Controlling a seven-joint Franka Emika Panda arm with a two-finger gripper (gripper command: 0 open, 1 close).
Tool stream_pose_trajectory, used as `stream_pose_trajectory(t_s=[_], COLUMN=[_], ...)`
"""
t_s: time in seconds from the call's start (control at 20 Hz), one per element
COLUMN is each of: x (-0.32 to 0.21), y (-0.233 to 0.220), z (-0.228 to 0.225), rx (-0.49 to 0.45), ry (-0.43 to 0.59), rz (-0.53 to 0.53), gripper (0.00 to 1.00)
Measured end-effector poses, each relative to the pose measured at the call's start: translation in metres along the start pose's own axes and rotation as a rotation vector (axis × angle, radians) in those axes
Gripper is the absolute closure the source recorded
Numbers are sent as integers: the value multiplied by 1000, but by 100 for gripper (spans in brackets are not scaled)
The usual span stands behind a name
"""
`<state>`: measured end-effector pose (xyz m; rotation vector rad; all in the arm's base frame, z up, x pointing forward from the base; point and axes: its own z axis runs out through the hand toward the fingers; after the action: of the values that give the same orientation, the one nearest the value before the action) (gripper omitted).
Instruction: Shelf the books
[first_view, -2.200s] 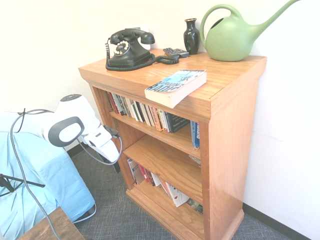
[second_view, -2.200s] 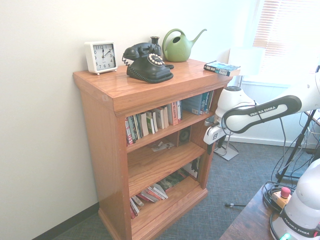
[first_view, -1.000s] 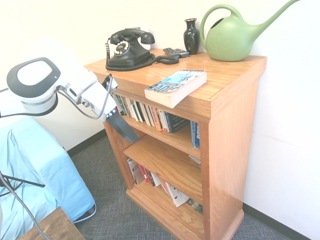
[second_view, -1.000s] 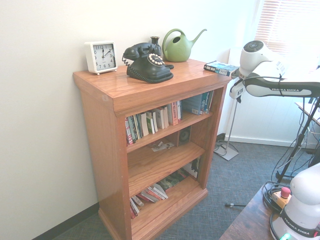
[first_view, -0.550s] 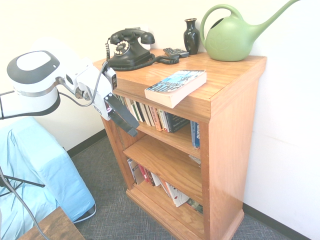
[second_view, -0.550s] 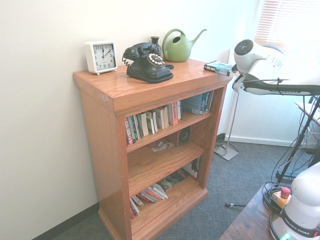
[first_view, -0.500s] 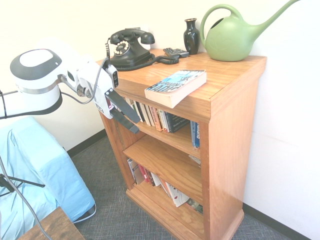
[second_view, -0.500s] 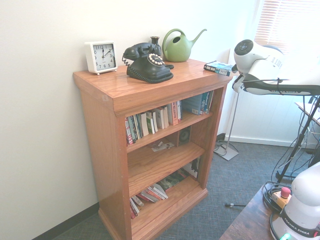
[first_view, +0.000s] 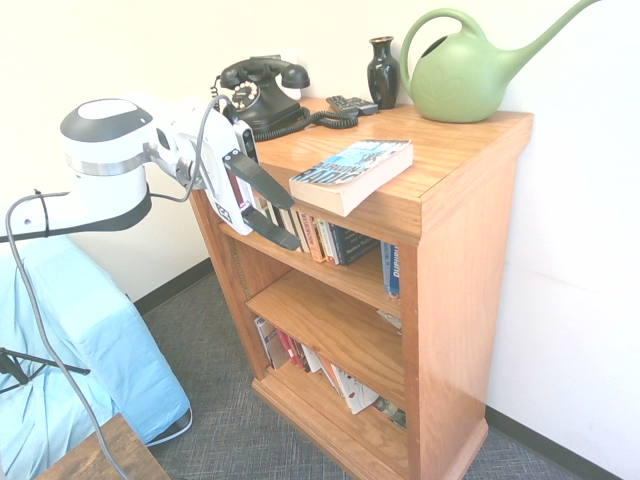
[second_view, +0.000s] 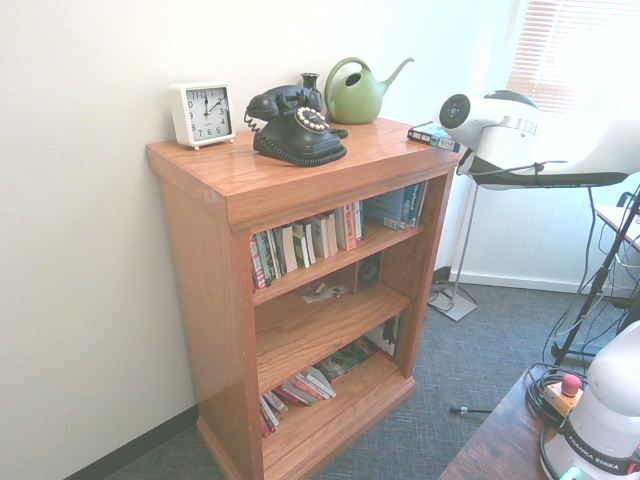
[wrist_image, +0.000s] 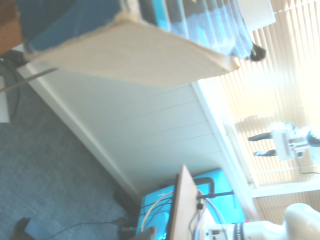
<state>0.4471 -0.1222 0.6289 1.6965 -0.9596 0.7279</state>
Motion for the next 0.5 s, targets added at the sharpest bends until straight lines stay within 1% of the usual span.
stream_pose_trajectory(t_s=[0.25, 0.5], x=[-8, -2], y=[-26, -45], z=[-4, -4], rx=[-25, -38], ry=[68, 102], rz=[-36, -43], gripper=[0, 0])
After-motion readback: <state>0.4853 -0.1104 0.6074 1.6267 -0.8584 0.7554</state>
